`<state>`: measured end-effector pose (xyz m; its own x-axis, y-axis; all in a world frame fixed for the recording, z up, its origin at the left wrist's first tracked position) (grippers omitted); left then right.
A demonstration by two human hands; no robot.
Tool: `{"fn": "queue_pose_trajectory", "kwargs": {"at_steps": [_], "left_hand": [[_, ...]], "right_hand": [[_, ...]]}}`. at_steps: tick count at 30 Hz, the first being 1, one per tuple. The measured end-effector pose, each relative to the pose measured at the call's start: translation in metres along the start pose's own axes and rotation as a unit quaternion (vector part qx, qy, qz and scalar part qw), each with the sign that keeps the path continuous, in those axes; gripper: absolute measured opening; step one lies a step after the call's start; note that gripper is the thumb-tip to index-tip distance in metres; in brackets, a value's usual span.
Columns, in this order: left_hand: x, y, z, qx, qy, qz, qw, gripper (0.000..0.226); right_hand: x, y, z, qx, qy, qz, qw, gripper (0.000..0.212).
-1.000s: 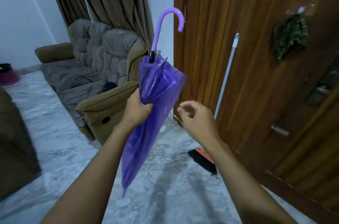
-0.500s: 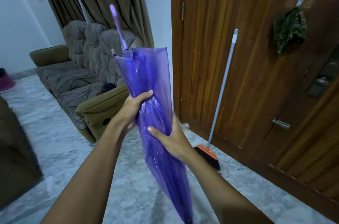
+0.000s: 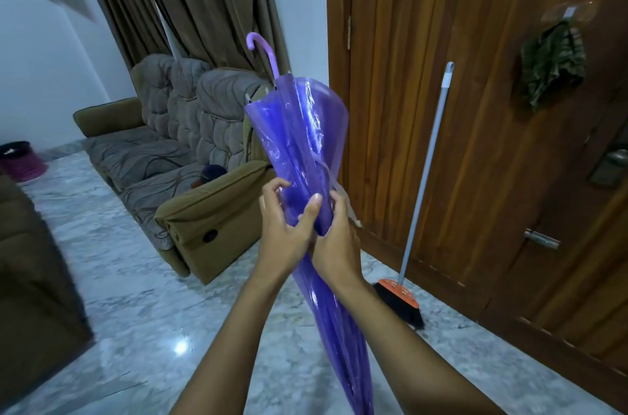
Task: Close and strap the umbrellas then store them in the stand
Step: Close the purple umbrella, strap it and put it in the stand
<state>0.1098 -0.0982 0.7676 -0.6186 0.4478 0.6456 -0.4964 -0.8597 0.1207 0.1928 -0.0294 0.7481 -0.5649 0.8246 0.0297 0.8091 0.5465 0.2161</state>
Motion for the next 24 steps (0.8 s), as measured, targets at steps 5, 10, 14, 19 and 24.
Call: {"fn": "queue_pose_trajectory", "kwargs": {"at_steps": [5,10,14,19,24], "left_hand": [[0.017,0.021,0.005,0.003,-0.021,0.068,0.997,0.022],[0.024,0.035,0.003,-0.008,-0.005,0.105,0.994,0.026],[0.023,0.032,0.009,-0.036,0.006,0.070,0.997,0.026],[0.024,0.028,0.015,-0.068,-0.009,0.007,0.998,0.013],[0.023,0.032,0.013,-0.054,-0.040,-0.013,0.998,0.026]], "right_hand": [[-0.007,-0.010,-0.008,-0.079,0.073,-0.045,0.993,0.063],[-0.009,-0.009,-0.015,-0.119,0.099,-0.116,0.981,0.064],[-0.010,-0.009,-0.014,-0.140,0.105,-0.137,0.975,0.058],[-0.006,-0.007,-0.019,-0.114,0.106,-0.141,0.978,0.051],[-0.005,0.007,-0.029,-0.021,0.108,-0.140,0.984,0.025]]}}
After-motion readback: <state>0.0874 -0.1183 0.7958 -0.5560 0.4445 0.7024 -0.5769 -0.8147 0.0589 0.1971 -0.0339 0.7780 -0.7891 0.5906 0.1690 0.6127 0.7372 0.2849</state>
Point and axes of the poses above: each hand's wrist, its own x-axis towards the middle knuckle, its own y-axis out of the back of the hand, z = x × y, the point moved 4 cm from there along x, towards the middle knuckle, and after that the axes turned 15 degrees about -y, right-handed, at the moved point
